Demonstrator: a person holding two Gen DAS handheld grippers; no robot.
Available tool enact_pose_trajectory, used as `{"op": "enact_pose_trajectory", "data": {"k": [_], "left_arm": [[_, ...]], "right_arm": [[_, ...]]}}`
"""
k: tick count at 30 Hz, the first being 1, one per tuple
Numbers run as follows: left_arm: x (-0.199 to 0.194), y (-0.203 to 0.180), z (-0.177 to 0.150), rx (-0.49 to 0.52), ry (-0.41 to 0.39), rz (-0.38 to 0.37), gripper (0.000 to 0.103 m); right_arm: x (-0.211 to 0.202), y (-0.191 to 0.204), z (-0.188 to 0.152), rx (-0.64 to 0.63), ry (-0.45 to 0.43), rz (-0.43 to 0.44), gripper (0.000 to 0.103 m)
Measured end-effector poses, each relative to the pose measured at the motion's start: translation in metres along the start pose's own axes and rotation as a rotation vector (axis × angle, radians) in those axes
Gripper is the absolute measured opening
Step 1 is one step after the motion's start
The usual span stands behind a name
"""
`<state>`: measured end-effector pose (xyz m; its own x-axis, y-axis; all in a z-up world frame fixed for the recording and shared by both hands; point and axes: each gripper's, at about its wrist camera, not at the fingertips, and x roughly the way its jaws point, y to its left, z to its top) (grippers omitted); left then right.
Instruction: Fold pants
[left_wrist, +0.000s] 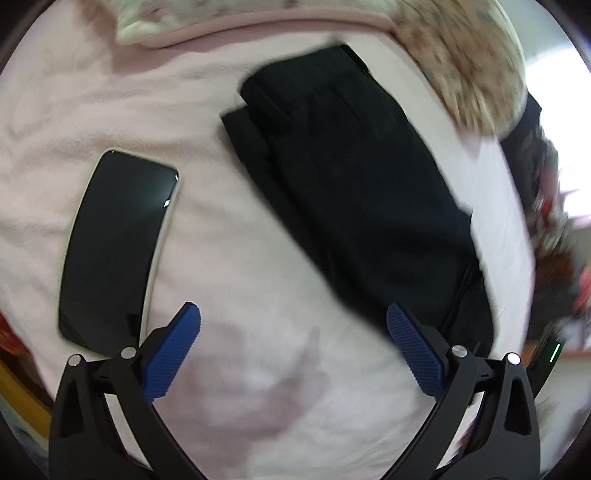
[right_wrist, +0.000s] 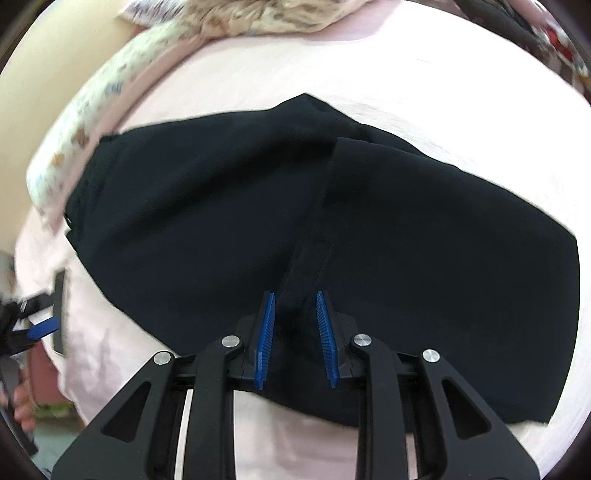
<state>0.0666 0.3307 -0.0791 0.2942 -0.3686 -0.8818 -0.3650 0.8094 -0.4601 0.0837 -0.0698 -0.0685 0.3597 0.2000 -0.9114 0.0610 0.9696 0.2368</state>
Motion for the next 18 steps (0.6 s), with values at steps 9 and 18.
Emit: {"op": "enact_pose_trajectory", "data": {"k": [9,18], "left_arm": [[0.03,0.024,0.071,-0.259,0.044,-0.219,0.101],[0.054,0.027,0.09,-0.302,0.089,-0.326,0.101]], "right_arm": [[-0.012,0.001,-0.014,0.106,0.032,0.093,0.026],[-0.009,0.037,-0.007,0.057,0.019,0.117,0.048]]}}
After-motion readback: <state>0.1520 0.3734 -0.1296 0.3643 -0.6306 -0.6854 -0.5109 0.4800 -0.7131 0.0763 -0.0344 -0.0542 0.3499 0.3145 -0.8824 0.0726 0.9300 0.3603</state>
